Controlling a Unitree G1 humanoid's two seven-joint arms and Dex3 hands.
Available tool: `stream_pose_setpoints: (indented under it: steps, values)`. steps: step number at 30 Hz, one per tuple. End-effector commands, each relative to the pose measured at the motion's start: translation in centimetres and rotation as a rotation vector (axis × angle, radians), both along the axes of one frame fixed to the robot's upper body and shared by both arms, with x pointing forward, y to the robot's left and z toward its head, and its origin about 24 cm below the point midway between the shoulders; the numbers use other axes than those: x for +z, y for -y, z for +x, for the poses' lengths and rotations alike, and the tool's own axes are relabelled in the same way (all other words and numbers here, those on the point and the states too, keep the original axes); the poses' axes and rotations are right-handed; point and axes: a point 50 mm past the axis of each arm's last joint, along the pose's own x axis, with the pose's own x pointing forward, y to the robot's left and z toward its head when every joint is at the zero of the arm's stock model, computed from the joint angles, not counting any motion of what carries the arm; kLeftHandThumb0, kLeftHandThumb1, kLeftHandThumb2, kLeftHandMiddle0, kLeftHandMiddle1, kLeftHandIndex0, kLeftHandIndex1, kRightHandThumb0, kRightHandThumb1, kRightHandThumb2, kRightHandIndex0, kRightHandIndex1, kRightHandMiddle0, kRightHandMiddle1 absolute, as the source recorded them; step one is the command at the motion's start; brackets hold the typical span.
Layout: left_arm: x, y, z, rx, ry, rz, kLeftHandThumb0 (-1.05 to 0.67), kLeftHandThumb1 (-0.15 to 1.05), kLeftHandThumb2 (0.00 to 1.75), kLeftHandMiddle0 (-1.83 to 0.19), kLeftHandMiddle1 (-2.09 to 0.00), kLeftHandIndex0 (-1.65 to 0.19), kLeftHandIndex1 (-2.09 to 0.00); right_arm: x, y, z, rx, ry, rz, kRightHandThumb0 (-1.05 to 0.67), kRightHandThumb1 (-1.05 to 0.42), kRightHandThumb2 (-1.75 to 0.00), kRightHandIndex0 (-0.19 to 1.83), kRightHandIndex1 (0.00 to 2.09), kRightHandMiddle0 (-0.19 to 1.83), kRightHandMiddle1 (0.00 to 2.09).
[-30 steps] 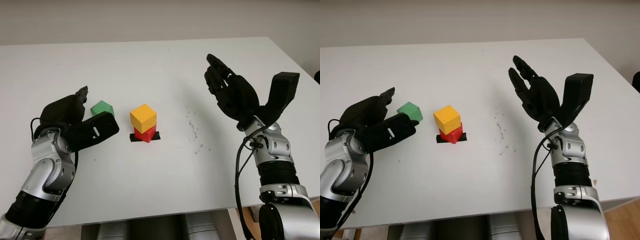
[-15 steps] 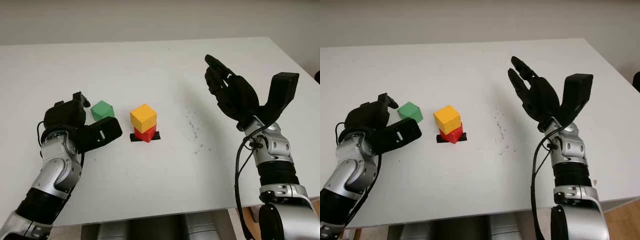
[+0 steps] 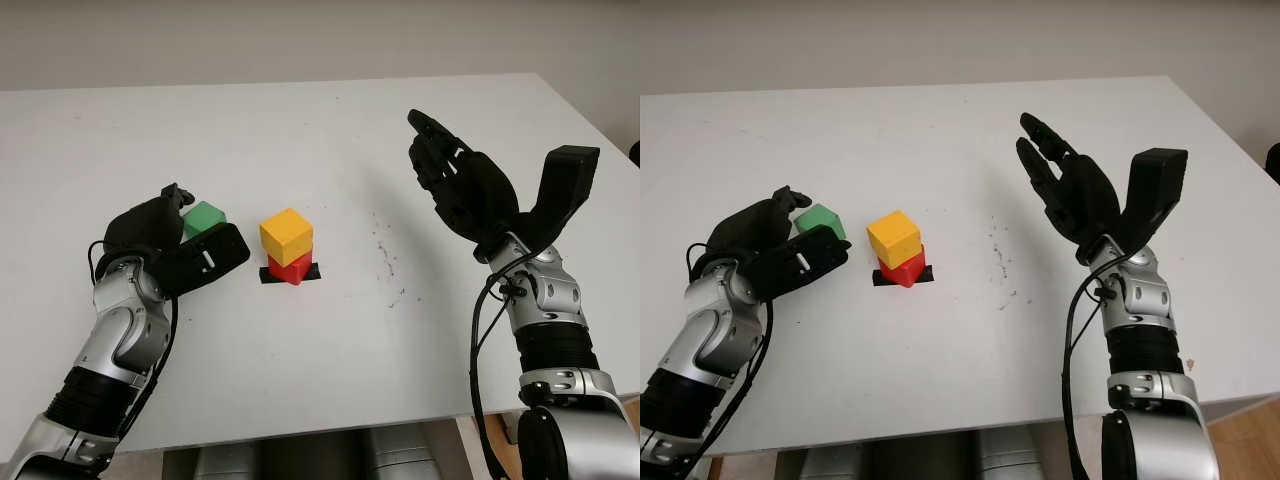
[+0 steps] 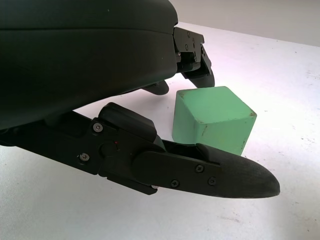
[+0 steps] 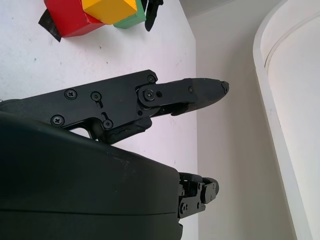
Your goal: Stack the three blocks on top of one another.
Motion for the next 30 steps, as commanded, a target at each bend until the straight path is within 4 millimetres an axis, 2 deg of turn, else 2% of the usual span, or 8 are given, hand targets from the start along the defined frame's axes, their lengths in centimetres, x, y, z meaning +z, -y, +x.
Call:
stream_pose_setpoints:
  steps: [1, 9, 10, 15, 21, 25, 28, 30]
  values:
    - [0.9, 0.3, 0.3, -0.011, 0.031, -0.001, -1.05, 1.05, 0.29, -0.16, -0.2, -0.07, -0.31, 0.5, 0.2, -0.1, -0.006, 0.019, -0.002, -0.57, -1.05, -0.2, -0.08, 0.06, 0.09, 0.2]
    - [0.5, 0.7, 0.2, 0.015, 0.05, 0.082, -1.02, 1.05, 0.25, -0.24, -0.14, -0.23, -0.32, 0.5, 0.3, -0.1, -0.013, 0.024, 0.006, -0.56, -1.05, -0.19, -0.07, 0.06, 0.09, 0.22]
    - [0.5, 0.7, 0.2, 0.016, 0.057, 0.104, -1.01, 1.05, 0.24, -0.24, -0.14, -0.22, -0.38, 0.5, 0.4, -0.2, -0.014, 0.024, 0.006, -0.56, -1.05, -0.19, -0.07, 0.06, 0.08, 0.22]
    - [0.1, 0.9, 0.2, 0.019, 0.08, 0.183, -0.92, 1.05, 0.17, -0.31, -0.11, 0.07, -1.2, 0.5, 0.4, -0.2, -0.012, 0.028, 0.013, -0.56, -1.05, -0.2, -0.09, 0.05, 0.05, 0.22]
    - [-0.2, 0.8, 0.2, 0.019, 0.093, 0.175, -0.79, 1.05, 0.09, -0.34, -0.1, 0.04, -1.39, 0.4, 0.5, -0.3, -0.02, 0.022, 0.017, -0.56, -1.05, -0.19, -0.08, 0.06, 0.06, 0.23]
    - [-0.4, 0.8, 0.2, 0.018, 0.107, 0.148, -0.73, 1.05, 0.07, -0.36, -0.1, -0.01, -1.36, 0.4, 0.6, -0.4, -0.015, 0.023, 0.02, -0.56, -1.05, -0.19, -0.1, 0.05, 0.05, 0.24]
    - [-0.6, 0.7, 0.3, 0.014, 0.123, 0.142, -0.67, 1.04, 0.06, -0.41, -0.09, -0.19, -0.99, 0.4, 0.6, -0.5, -0.016, 0.018, 0.02, -0.56, -1.05, -0.19, -0.11, 0.04, 0.04, 0.23]
    - [-0.7, 0.7, 0.3, 0.01, 0.14, 0.146, -0.59, 1.05, 0.06, -0.43, -0.1, -0.28, -0.9, 0.3, 0.7, -0.5, -0.018, 0.014, 0.018, -0.56, -1.05, -0.18, -0.11, 0.05, 0.04, 0.23]
